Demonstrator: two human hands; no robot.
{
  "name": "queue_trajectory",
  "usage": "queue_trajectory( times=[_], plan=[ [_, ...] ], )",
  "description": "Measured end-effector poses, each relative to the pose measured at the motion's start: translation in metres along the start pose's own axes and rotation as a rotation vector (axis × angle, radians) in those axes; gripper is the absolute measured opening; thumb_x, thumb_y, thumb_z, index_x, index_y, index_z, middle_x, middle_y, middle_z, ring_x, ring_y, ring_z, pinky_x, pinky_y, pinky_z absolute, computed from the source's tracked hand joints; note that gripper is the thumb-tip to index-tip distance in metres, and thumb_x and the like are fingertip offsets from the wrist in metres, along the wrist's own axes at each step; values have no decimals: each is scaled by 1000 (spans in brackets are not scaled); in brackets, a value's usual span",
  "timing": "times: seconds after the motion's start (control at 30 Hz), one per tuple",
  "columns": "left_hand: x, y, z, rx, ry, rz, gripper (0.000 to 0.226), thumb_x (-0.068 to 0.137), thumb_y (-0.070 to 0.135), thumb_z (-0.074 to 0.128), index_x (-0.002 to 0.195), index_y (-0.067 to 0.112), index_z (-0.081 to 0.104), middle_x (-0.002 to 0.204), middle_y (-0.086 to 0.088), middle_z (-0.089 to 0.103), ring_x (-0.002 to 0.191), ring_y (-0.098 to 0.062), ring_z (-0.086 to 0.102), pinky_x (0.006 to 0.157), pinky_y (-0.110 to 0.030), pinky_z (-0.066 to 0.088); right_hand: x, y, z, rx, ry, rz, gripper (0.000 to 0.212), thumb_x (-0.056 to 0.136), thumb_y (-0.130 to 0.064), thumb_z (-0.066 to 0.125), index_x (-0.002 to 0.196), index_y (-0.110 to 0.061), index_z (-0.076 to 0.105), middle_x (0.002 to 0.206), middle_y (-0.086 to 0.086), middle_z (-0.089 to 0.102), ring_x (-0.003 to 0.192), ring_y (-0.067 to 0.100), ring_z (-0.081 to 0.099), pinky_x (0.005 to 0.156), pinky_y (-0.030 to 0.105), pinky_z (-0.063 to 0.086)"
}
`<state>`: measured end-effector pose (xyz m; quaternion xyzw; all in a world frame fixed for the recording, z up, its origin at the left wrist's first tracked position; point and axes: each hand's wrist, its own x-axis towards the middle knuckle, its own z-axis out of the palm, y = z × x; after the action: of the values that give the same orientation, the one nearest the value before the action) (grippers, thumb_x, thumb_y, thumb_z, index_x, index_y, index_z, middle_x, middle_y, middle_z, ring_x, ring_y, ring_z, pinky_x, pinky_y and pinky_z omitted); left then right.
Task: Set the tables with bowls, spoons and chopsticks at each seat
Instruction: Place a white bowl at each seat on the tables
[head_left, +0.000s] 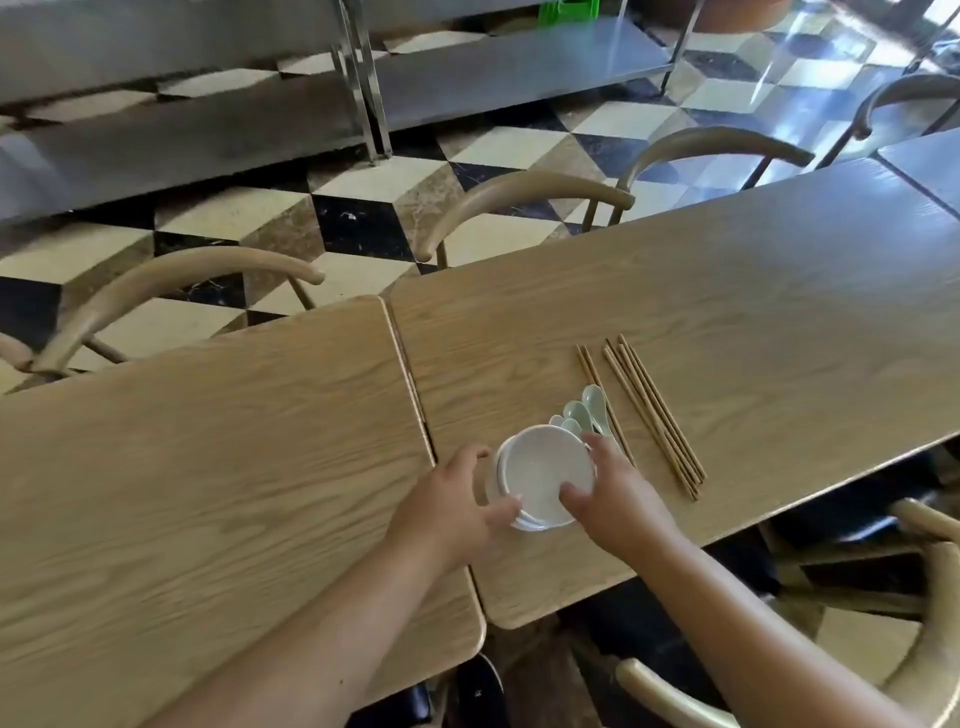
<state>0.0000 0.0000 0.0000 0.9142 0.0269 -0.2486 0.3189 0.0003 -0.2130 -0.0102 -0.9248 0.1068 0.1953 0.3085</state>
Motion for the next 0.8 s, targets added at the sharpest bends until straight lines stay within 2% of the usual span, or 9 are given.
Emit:
queue_trajectory(
  times=[0.07,0.13,0.2,0.3,0.4,0.5,0.6,0.67,0.8],
  plan=[
    [10,3,14,-171,-44,-95,83,86,61,73,157,38,38,153,8,55,130,-20,59,100,-34,47,9,2,6,168,-31,61,64,97,-30,66,156,-28,41,126,-4,63,109,21,63,89,42,57],
    [18,2,26,-361,-96,-150,92,80,61,78,159,37,37,153,10,53,131,-18,59,109,-36,48,16,4,13,350,-74,147,46,101,-23,61,145,-27,52,112,-6,66,98,20,66,83,50,63],
    [27,0,34,-578,-116,-215,100,70,65,83,157,40,39,152,10,55,127,-15,62,108,-38,53,20,5,18,492,-103,234,34,105,-23,56,137,-29,58,113,1,67,100,24,68,80,55,67],
    [30,0,32,-799,-219,-268,94,75,69,82,155,48,37,147,17,58,125,-14,64,93,-38,51,25,6,21,624,-166,317,28,109,-27,51,134,-37,59,125,6,66,108,30,69,77,50,68],
    [29,2,37,-914,-290,-316,107,63,86,75,156,57,30,149,15,58,128,-24,67,109,-54,45,24,3,24,786,-208,404,34,110,-25,50,142,-33,58,130,9,65,110,35,70,80,52,68],
    [24,-1,41,-1033,-231,-345,104,61,90,69,152,53,37,146,12,60,128,-26,66,111,-56,47,20,-5,30,791,-210,414,33,110,-21,50,142,-26,59,128,12,65,110,37,70,84,55,67],
    [7,-19,29,-1120,-158,-372,87,72,100,51,143,50,50,140,7,67,125,-24,69,107,-54,52,12,-27,36,733,-242,409,28,110,-23,52,137,-23,60,121,11,64,103,37,70,81,56,66],
    [-5,-39,17,-1159,-98,-416,75,82,93,41,139,47,56,135,2,72,116,-25,75,103,-52,58,6,-49,43,697,-282,401,27,110,-25,51,135,-23,61,117,12,65,97,37,71,78,56,67],
    [-36,-84,-18,-1161,30,-494,56,100,73,41,138,36,59,124,-7,78,95,-30,82,85,-47,64,-9,-109,69,598,-403,374,30,108,-28,50,136,-18,57,118,17,66,95,42,74,78,61,66]
  ],
)
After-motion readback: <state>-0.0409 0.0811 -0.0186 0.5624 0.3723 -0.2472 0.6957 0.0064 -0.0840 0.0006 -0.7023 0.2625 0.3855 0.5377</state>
